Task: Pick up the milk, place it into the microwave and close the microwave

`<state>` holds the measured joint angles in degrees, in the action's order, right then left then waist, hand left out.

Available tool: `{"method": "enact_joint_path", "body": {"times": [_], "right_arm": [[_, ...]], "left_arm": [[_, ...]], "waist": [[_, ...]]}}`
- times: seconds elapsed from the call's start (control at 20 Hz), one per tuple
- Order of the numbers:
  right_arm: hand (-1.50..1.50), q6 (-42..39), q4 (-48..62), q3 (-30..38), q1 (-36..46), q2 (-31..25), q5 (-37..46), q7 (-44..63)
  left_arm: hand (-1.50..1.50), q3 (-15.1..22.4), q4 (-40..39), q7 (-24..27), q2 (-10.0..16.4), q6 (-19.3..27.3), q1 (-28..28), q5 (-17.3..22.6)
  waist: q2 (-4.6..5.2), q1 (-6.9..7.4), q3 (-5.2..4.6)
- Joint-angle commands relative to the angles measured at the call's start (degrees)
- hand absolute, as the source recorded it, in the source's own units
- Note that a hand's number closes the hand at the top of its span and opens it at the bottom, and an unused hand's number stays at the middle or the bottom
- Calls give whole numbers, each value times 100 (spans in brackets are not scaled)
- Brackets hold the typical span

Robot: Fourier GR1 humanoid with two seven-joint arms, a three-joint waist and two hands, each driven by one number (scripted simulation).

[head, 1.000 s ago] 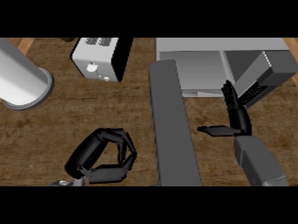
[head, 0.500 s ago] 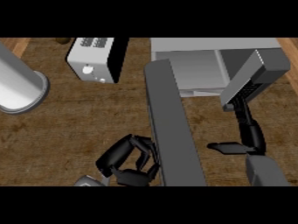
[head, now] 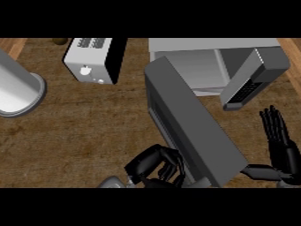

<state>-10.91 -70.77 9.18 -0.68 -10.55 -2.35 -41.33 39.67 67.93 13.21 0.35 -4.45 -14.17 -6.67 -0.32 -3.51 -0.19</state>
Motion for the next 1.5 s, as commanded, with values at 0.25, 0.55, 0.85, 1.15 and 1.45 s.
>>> {"method": "enact_joint_path", "body": {"times": [0.25, 0.55, 0.85, 1.15, 1.45], "right_arm": [[-150, -772, -1507, 83, -335, -362, -869, 1020], [-150, -1140, -1948, 85, -369, -616, -1185, 1304], [-150, -1700, -2284, -161, -241, -836, -1491, 1558], [-150, -1960, -2675, -242, -291, -961, -1825, 1810], [-150, -2057, -2971, -261, -234, -1037, -2158, 2046]], "left_arm": [[150, 1525, -390, -442, -32, 2099, -1120, 1544], [150, 1772, -407, -56, -30, 3217, -1385, 2208], [150, 1569, -663, 312, -31, 3528, -2061, 2797], [150, 1273, -938, 234, -32, 3810, -2807, 3382], [150, 973, -1403, 184, -33, 3976, -3252, 3950]], "waist": [[74, -227, -7], [103, -446, -17], [186, -678, -22], [227, -979, -16], [304, -1225, -19]]}}
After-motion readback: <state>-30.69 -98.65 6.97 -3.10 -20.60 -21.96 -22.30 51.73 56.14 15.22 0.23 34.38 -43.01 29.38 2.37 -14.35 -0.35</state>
